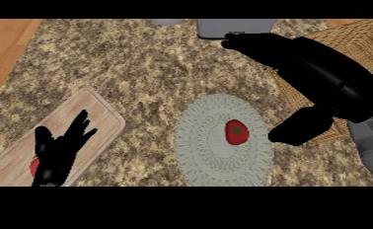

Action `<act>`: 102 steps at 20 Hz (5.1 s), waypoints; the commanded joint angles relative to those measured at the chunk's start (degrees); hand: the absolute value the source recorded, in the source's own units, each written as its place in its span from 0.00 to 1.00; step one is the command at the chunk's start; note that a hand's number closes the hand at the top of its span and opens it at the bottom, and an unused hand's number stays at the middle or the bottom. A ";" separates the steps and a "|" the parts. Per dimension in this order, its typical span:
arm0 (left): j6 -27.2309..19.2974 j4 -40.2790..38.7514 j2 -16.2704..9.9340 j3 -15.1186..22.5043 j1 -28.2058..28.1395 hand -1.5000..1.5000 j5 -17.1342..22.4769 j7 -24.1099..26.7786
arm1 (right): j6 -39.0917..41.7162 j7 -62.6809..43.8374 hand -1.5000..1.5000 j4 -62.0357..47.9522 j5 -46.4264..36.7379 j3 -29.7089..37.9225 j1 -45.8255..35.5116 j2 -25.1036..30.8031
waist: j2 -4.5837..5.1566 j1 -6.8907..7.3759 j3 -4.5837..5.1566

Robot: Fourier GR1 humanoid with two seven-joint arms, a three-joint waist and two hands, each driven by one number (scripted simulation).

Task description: Pick the tomato from the placemat and place it in the basket

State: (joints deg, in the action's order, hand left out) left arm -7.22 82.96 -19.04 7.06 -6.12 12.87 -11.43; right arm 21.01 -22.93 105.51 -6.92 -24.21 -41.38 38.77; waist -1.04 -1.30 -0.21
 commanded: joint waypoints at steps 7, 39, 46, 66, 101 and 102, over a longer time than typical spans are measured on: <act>-1.78 -3.33 2.47 2.44 -2.46 0.50 -2.78 -0.82 | 25.65 -10.36 0.00 2.11 18.17 4.86 -5.31 13.51 | 0.73 0.29 0.32; 2.94 -2.70 1.50 -2.58 -0.56 0.50 -3.47 -3.09 | 15.61 3.37 0.00 -1.94 -17.30 -4.16 15.95 -5.06 | 1.09 1.59 0.19; 4.97 -4.67 1.43 -3.93 1.59 0.50 -2.71 -4.62 | 10.30 9.72 0.00 -5.10 -24.77 -6.39 20.61 -7.14 | 1.08 1.25 0.20; 4.49 -2.29 4.64 -3.50 1.60 0.50 -6.55 -6.32 | 5.35 18.23 0.00 -23.50 -39.17 -6.88 17.45 -17.61 | 1.13 1.73 0.20; 6.07 -3.22 8.14 -4.89 -3.11 0.50 -9.14 -2.29 | -10.40 31.29 1.00 -39.72 -56.90 -7.31 18.04 -22.96 | 1.16 1.71 0.20; 5.56 -2.84 7.60 -5.28 -0.74 0.50 -9.46 -4.79 | -8.42 32.35 1.00 -38.69 -55.81 -5.09 15.76 -22.15 | 1.11 1.55 0.20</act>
State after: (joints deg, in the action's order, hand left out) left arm -1.16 84.13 -12.40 0.79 -6.46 4.81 -13.82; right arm 13.80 7.92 68.55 -61.71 -30.75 -24.03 17.05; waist -0.55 0.32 -0.50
